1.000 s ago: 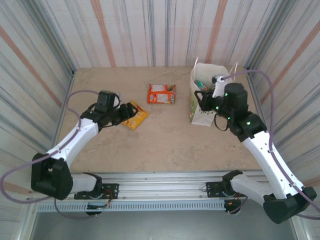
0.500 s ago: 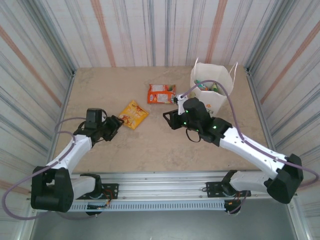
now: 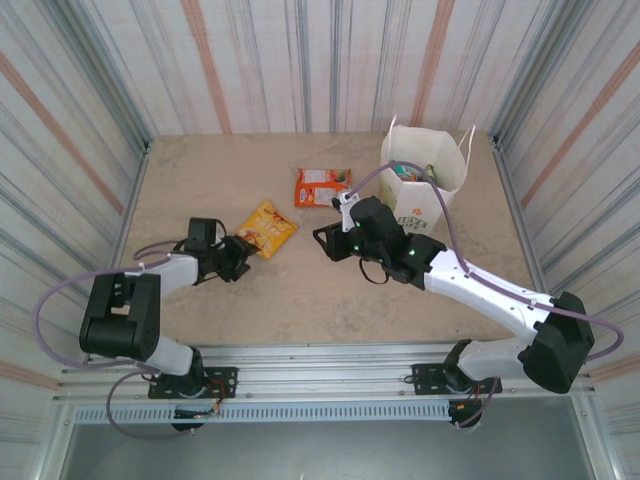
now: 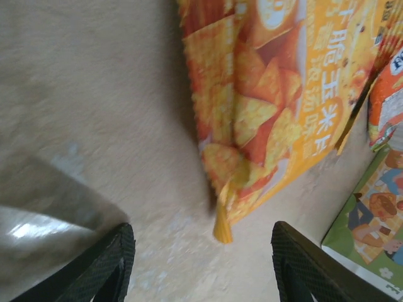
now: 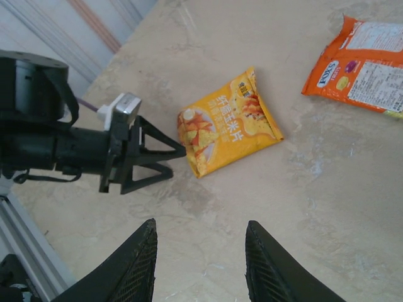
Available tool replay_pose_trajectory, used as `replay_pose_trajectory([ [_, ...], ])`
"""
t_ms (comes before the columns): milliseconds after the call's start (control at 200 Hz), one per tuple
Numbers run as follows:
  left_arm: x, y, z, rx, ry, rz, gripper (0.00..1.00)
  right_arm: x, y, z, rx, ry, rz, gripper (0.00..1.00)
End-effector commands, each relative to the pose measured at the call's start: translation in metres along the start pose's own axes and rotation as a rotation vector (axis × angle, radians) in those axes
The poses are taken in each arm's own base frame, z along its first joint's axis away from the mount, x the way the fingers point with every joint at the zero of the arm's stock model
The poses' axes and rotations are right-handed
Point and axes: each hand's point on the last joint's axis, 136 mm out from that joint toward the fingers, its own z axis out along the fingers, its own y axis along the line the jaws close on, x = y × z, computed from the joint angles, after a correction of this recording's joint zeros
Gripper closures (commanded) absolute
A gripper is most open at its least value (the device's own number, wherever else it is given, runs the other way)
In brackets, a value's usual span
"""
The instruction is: Place the snacks into the paper bag
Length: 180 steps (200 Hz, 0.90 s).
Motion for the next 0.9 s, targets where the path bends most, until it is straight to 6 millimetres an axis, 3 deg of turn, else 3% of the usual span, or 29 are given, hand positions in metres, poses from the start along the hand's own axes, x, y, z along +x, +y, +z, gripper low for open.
replay_pose_trajectory([
  [0,-0.009,-0.018,0.009,0.051,0.000,0.011,0.39,-0.013,0.010,-0.003,-0.023,-0.033,-0.005,0.60],
  [341,-0.007,-0.019,0.042,0.034,0.036,0.000,0.49,-0.011,0.004,-0.006,0.005,-0.029,-0.027,0.59],
  [676,-0.005,-0.013,0.047,0.017,0.034,0.010,0.85,-0.013,-0.007,-0.017,0.039,-0.062,-0.023,0.59],
  [897,-0.001,-0.025,0.038,0.012,0.055,0.088,1.00,-0.011,-0.012,-0.021,0.046,-0.063,-0.027,0.59],
])
